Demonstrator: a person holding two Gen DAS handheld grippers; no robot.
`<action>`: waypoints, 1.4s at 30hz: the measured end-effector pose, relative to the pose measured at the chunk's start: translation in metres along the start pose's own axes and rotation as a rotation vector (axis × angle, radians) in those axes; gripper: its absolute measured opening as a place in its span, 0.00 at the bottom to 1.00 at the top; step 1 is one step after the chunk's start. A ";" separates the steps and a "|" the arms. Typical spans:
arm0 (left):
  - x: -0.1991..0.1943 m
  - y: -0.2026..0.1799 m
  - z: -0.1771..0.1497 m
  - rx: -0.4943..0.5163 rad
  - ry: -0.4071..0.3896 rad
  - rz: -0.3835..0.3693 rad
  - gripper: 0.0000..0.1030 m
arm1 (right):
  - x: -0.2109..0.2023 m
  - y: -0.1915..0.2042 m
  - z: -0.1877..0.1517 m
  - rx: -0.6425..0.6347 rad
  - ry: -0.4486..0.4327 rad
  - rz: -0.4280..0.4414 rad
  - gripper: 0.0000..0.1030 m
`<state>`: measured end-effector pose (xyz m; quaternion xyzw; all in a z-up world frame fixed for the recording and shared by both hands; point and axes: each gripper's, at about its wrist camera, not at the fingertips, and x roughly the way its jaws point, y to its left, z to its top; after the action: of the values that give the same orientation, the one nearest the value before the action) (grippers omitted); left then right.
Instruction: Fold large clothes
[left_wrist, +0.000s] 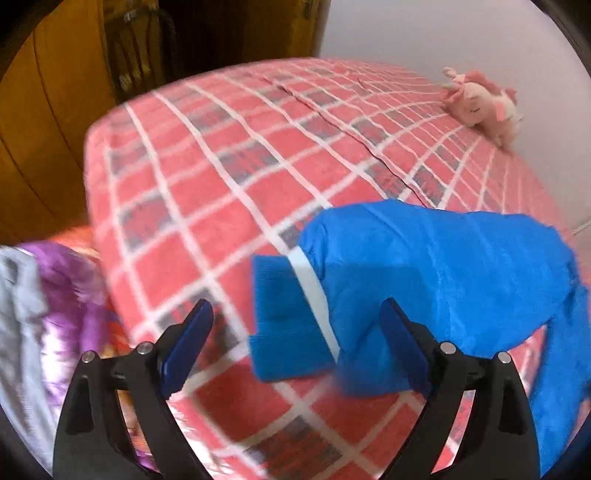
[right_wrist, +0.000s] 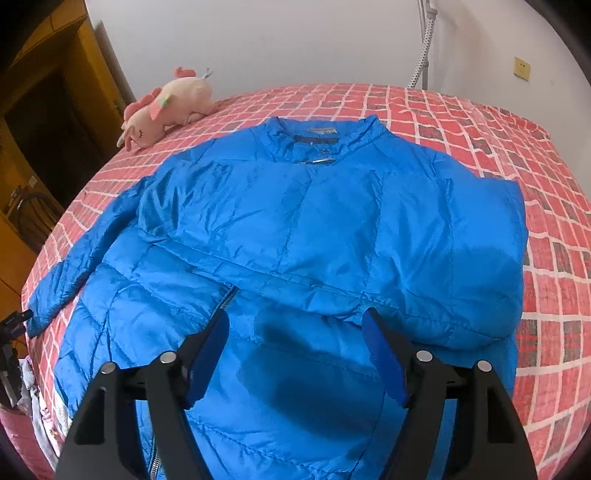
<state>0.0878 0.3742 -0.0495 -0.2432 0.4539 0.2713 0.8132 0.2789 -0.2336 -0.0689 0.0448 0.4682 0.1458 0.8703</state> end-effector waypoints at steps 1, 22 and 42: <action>0.004 0.001 0.002 -0.009 0.005 -0.026 0.88 | 0.000 0.000 0.000 0.001 0.000 -0.002 0.72; -0.044 -0.041 0.002 -0.014 -0.154 -0.143 0.19 | -0.010 -0.014 0.003 0.045 -0.018 -0.002 0.72; -0.089 -0.322 -0.039 0.509 -0.167 -0.559 0.07 | -0.021 -0.035 0.006 0.086 -0.046 -0.015 0.72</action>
<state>0.2384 0.0932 0.0574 -0.1250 0.3550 -0.0631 0.9243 0.2805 -0.2726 -0.0561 0.0819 0.4543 0.1179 0.8792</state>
